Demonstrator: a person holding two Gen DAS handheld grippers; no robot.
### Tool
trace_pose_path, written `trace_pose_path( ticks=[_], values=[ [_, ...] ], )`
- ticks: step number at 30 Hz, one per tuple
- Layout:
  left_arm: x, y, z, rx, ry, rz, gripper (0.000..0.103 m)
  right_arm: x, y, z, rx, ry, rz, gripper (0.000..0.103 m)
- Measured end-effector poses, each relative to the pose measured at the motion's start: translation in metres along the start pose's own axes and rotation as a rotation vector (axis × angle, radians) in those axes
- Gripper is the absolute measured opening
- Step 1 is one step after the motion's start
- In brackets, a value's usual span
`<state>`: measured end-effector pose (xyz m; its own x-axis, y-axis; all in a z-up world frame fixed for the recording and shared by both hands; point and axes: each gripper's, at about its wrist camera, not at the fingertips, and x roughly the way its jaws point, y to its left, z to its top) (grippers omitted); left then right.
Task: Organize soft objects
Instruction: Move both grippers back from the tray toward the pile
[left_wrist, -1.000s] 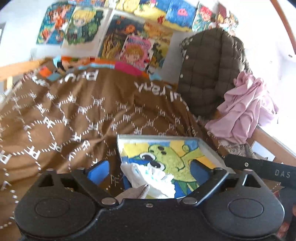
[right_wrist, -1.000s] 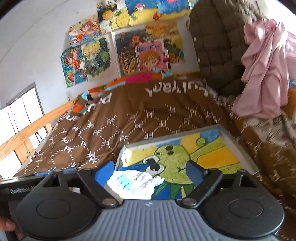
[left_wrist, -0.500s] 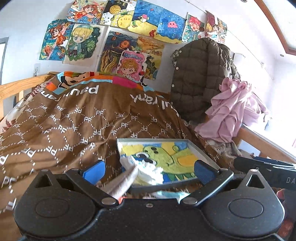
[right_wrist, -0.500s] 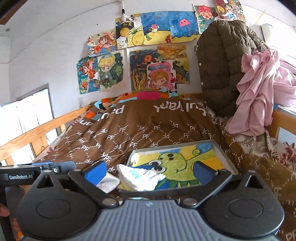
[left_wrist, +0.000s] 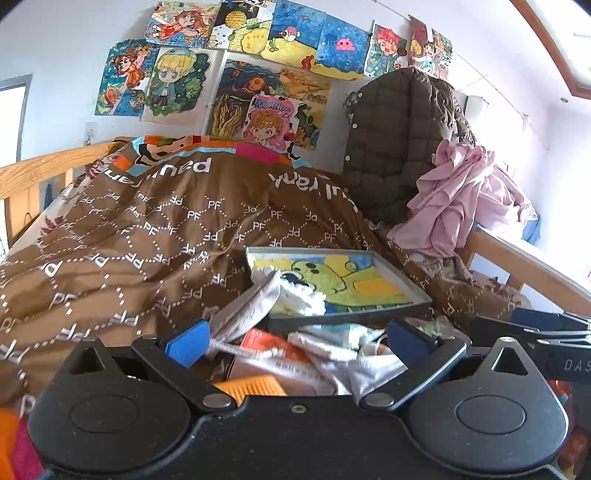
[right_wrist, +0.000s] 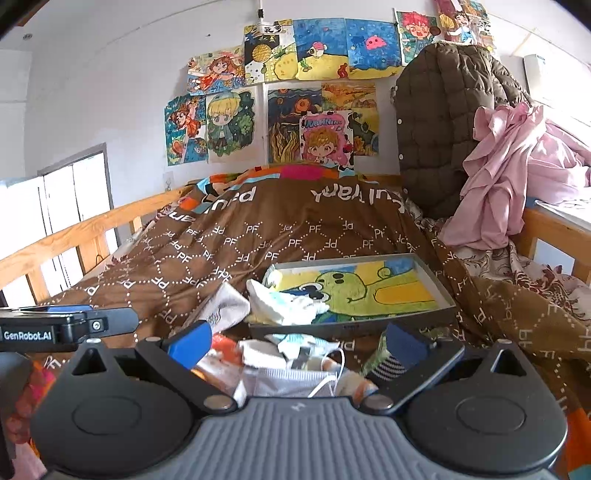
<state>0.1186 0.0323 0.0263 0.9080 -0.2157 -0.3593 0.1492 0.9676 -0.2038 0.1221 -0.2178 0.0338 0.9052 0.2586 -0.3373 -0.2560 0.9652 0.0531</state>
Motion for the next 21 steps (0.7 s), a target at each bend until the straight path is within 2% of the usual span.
trace_pose_path(
  ticks=[6, 12, 17, 21],
  values=[
    [-0.019, -0.004, -0.011, 0.043, 0.025, 0.036, 0.102, -0.017, 0.009, -0.016, -0.026, 0.022, 0.004, 0.103],
    [-0.026, -0.003, -0.016, 0.049, 0.082, 0.058, 0.102, -0.021, 0.016, -0.034, -0.048, 0.1, 0.003, 0.103],
    [-0.023, -0.001, -0.023, 0.08, 0.161, 0.067, 0.102, -0.017, 0.024, -0.043, -0.079, 0.158, 0.014, 0.103],
    [-0.009, 0.002, -0.028, 0.089, 0.257, 0.077, 0.102, -0.011, 0.029, -0.048, -0.102, 0.202, 0.019, 0.103]
  ],
)
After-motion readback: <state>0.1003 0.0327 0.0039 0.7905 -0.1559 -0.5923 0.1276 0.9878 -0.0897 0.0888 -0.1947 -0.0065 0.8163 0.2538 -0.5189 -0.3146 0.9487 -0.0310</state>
